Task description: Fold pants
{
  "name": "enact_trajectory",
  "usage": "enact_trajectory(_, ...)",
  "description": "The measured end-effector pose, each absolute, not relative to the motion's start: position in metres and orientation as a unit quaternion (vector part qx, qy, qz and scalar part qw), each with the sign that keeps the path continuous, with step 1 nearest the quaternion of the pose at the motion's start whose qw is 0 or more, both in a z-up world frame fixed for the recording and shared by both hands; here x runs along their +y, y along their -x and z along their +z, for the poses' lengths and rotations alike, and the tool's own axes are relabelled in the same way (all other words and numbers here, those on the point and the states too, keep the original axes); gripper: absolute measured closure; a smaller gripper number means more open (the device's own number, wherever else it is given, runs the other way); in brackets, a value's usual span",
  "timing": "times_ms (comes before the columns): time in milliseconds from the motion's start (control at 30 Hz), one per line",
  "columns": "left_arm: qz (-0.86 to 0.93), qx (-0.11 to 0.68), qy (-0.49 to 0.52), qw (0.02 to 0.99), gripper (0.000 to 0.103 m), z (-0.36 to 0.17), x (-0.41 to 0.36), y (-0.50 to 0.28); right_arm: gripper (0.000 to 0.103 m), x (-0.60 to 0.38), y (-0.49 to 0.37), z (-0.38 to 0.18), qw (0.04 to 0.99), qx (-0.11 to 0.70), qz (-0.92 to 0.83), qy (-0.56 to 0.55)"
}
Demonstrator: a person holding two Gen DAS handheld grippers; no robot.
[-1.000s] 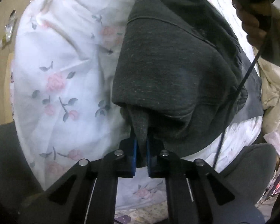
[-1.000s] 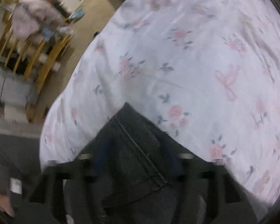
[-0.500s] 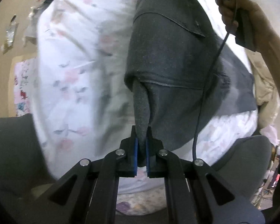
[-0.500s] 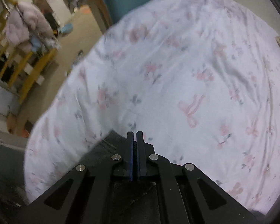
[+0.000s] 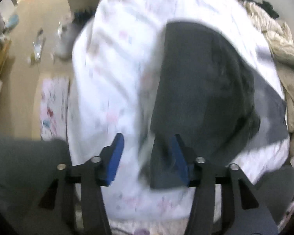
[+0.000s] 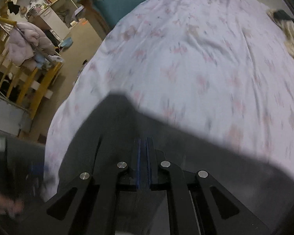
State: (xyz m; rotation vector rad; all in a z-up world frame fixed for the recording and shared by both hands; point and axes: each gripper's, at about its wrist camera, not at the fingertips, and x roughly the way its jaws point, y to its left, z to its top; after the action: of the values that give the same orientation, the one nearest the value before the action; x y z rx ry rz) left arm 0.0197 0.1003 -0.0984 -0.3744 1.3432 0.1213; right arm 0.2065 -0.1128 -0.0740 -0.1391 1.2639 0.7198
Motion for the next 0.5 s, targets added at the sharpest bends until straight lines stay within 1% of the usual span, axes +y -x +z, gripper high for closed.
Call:
enact_trajectory(67,0.045,0.618,0.182,0.764,0.049,-0.098,0.092,-0.038,0.096,-0.126,-0.176,-0.081,0.749,0.582,0.313,0.045)
enact_trajectory(133,0.029,0.616,0.168,0.769,0.049,-0.099,0.079,-0.059,0.096,-0.133,-0.154,-0.095,0.752,0.588,0.298,0.027)
enact_trajectory(233,0.011,0.601,0.107,0.792,0.049,-0.105,0.048,-0.086,0.096,-0.135,-0.139,-0.125,0.760,0.595,0.262,0.000)
enact_trajectory(267,0.006,0.603,0.091,0.793,0.049,-0.108,0.040,-0.091,0.099,-0.138,-0.141,-0.140,0.766,0.598,0.236,-0.011)
enact_trajectory(333,0.013,0.620,0.055,0.783,0.049,-0.123,0.025,-0.101,0.102,-0.140,-0.143,-0.168,0.764,0.610,0.207,-0.028)
enact_trajectory(433,0.036,0.610,0.062,0.789,0.049,-0.121,0.027,-0.099,0.102,-0.139,-0.140,-0.167,0.780,0.592,0.199,-0.037)
enact_trajectory(500,0.039,0.589,0.080,0.803,0.048,-0.108,0.030,-0.096,0.095,-0.144,-0.132,-0.149,0.787,0.580,0.204,-0.050)
